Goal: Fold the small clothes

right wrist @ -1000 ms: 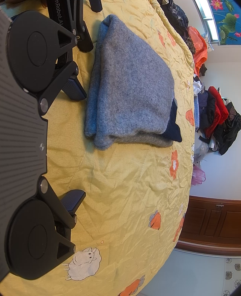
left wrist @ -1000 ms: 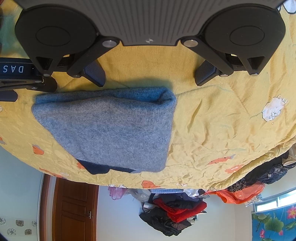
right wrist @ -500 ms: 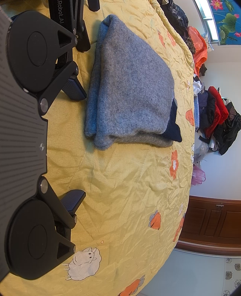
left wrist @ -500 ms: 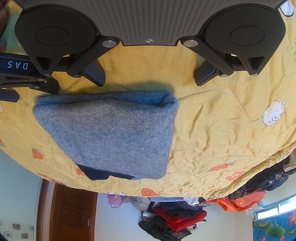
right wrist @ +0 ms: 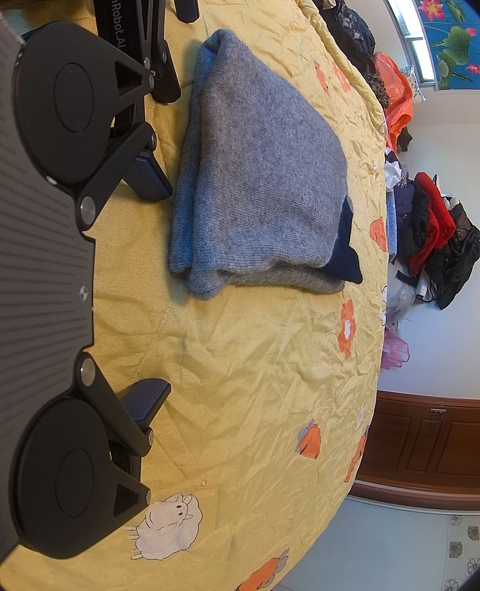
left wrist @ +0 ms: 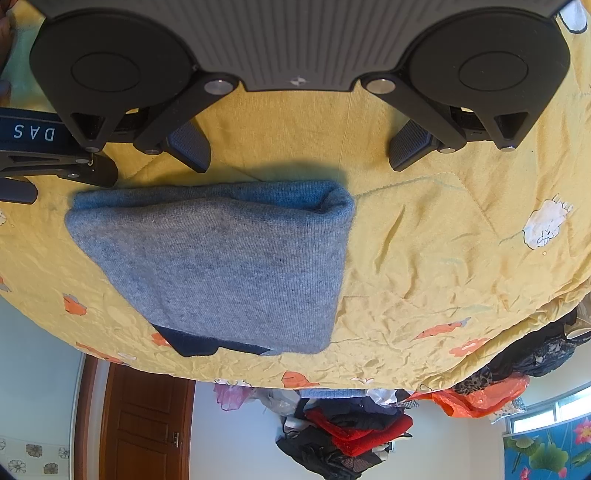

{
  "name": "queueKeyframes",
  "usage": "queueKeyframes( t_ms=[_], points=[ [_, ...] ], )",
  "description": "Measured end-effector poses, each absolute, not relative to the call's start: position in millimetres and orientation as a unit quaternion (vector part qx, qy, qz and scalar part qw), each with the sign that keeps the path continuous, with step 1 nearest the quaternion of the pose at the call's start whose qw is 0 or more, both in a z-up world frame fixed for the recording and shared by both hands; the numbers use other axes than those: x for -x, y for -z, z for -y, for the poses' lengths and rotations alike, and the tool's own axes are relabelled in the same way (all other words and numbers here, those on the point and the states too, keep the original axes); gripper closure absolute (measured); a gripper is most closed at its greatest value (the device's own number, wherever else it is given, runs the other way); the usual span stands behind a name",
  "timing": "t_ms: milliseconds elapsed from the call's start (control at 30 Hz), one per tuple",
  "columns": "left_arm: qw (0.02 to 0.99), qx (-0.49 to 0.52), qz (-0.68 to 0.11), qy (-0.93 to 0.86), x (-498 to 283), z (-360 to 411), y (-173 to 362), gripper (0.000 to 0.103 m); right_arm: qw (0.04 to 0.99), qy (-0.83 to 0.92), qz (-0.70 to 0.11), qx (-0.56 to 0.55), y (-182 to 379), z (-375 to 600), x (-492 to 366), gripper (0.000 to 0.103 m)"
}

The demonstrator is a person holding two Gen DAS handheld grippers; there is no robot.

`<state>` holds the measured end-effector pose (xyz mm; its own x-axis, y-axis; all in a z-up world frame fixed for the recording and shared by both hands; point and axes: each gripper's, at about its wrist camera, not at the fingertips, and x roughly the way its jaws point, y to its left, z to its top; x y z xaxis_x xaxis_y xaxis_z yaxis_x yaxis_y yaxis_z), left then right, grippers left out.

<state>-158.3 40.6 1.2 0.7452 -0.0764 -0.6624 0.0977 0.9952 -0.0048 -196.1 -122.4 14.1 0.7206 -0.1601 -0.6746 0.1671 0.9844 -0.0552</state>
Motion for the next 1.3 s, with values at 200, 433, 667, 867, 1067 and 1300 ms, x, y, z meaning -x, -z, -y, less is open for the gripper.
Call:
queueKeyframes(
  t_ms=[200, 433, 667, 867, 1067, 1300],
  points=[
    [0.933, -0.016, -0.356, 0.045, 158, -40, -2, 0.000, 0.927, 0.088, -0.363, -0.005, -14, 123, 196, 0.000],
    [0.928, -0.021, -0.370, 0.037, 164, -40, -10, 0.000, 0.926, 0.067, -0.370, -0.016, -21, 123, 202, 0.000],
    [0.926, -0.023, -0.372, 0.053, 176, -40, -21, 0.000, 0.928, 0.055, -0.368, -0.027, -37, 128, 215, 0.000],
    [0.928, -0.029, -0.367, 0.053, 181, -40, -24, 0.000, 0.926, 0.048, -0.373, -0.033, -36, 129, 215, 0.000],
    [0.941, -0.017, -0.336, 0.034, 190, -48, -31, 0.000, 0.924, 0.044, -0.377, -0.037, -35, 130, 214, 0.000],
    [0.944, 0.011, -0.330, 0.017, 170, -77, -44, 0.000, 0.927, 0.037, -0.373, -0.022, -44, 134, 207, 0.000]
  ],
)
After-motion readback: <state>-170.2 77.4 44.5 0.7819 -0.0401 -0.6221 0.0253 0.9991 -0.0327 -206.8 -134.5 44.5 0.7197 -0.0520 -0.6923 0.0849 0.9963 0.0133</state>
